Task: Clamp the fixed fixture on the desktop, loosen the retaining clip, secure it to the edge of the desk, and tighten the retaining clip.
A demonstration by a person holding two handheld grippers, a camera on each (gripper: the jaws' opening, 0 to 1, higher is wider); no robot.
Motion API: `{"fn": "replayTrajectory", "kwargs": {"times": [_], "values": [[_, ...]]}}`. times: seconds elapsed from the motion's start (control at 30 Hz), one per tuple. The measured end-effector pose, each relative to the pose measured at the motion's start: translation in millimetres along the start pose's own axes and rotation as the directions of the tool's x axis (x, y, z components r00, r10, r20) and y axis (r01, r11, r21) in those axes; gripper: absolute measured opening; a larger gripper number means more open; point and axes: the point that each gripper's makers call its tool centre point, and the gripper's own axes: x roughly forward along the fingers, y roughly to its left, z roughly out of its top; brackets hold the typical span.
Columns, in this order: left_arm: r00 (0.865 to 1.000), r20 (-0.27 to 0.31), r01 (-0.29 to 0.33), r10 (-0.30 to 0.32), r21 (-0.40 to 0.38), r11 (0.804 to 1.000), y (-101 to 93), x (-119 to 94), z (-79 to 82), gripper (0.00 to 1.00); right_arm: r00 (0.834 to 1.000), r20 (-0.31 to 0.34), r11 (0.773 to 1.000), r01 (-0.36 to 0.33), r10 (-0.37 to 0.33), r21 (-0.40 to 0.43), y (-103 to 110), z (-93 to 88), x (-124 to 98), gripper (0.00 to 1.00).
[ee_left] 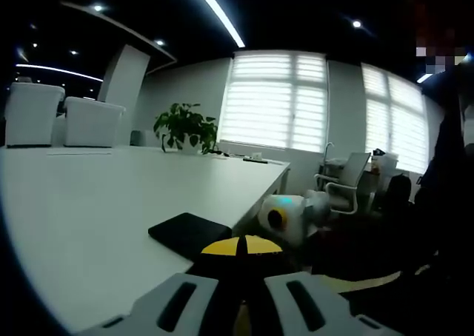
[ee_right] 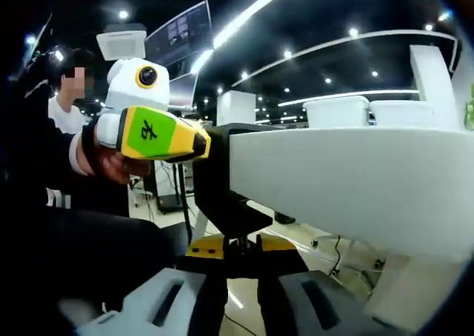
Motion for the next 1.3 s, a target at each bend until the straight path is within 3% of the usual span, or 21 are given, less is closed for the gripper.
{"fn": "replayTrajectory", "kwargs": {"times": [0.1, 0.13, 0.2, 0.23, 0.3, 0.37, 0.43, 0.5, 0.57, 0.73, 0.93, 0.97, 1.0, 1.13, 1.23, 1.3], "values": [[1.000, 0.001, 0.000, 0.000, -0.002, 1.000, 0.1, 0, 0.2, 0.01, 1.000, -0.015, 1.000, 0.014, -0.015, -0.020, 0, -1.0, 0, 0.13], [1.000, 0.000, 0.000, 0.000, 0.001, 1.000, 0.1, 0, 0.2, 0.01, 0.997, -0.018, 0.997, 0.077, -0.077, -0.024, -7, -0.9, -2, 0.18], [1.000, 0.001, 0.000, 0.000, 0.001, 1.000, 0.2, 0, 0.3, 0.01, 0.975, -0.031, 0.975, 0.217, -0.219, -0.045, -22, -0.7, -8, 0.33], [1.000, 0.001, 0.000, 0.000, 0.000, 1.000, 0.3, 0, 0.3, 0.01, 0.965, -0.045, 0.965, 0.256, -0.258, -0.046, -24, -1.1, -11, 0.41], [1.000, 0.001, 0.001, -0.001, 0.001, 1.000, 0.3, 0, 0.3, 0.01, 0.949, -0.042, 0.950, 0.312, -0.312, -0.015, -22, 1.8, -17, 0.46], [1.000, 0.002, 0.002, -0.002, -0.001, 1.000, 0.3, 0, 0.5, 0.01, 0.901, -0.048, 0.902, 0.429, -0.432, -0.049, -26, 0.4, -26, 0.46], [1.000, 0.006, 0.003, -0.003, -0.004, 1.000, 0.3, 0, 0.8, 0.01, 0.849, -0.058, 0.851, 0.525, -0.525, -0.023, -24, -4.6, -30, 0.46], [1.000, 0.007, 0.004, -0.004, -0.006, 1.000, 0.3, 0, 0.9, 0.01, 0.798, -0.086, 0.801, 0.598, -0.596, -0.005, -16, -11.7, -32, 0.46], [1.000, 0.013, 0.006, -0.006, -0.010, 1.000, 0.1, 0, 1.2, 0.01, 0.763, -0.098, 0.767, 0.641, -0.639, -0.016, -6, -16.6, -26, 0.46], [1.000, 0.027, 0.009, -0.008, -0.019, 1.000, 0.0, -1, 2.0, 0.01, 0.687, -0.118, 0.691, 0.723, -0.717, 0.011, 6, -23.2, -9, 0.46], [0.999, 0.029, 0.015, -0.014, -0.024, 1.000, -0.2, -1, 2.1, 0.01, 0.639, -0.150, 0.645, 0.764, -0.755, 0.009, -7, -27.9, -8, 0.45], [0.999, 0.031, 0.016, -0.015, -0.025, 1.000, -0.3, -1, 2.1, 0.01, 0.619, -0.146, 0.620, 0.783, -0.772, 0.041, -10, -27.7, -13, 0.44], [0.999, 0.033, 0.016, -0.015, -0.027, 1.000, -0.3, -1, 2.2, 0.01, 0.611, -0.125, 0.609, 0.791, -0.782, 0.055, -12, -24.5, -15, 0.43], [0.999, 0.040, 0.015, -0.014, -0.031, 0.999, -0.2, -1, 2.6, 0.01, 0.600, -0.110, 0.601, 0.799, -0.792, 0.028, -15, -20.6, -20, 0.39], [0.999, 0.039, 0.011, -0.010, -0.029, 1.000, -0.5, -1, 2.5, 0.01, 0.607, -0.109, 0.607, 0.794, -0.787, 0.031, -15, -20.9, -19, 0.31], [0.999, 0.039, 0.009, -0.008, -0.028, 1.000, -0.7, -1, 2.5, 0.01, 0.623, -0.093, 0.624, 0.781, -0.777, 0.025, -14, -17.5, -17, 0.24]]}}
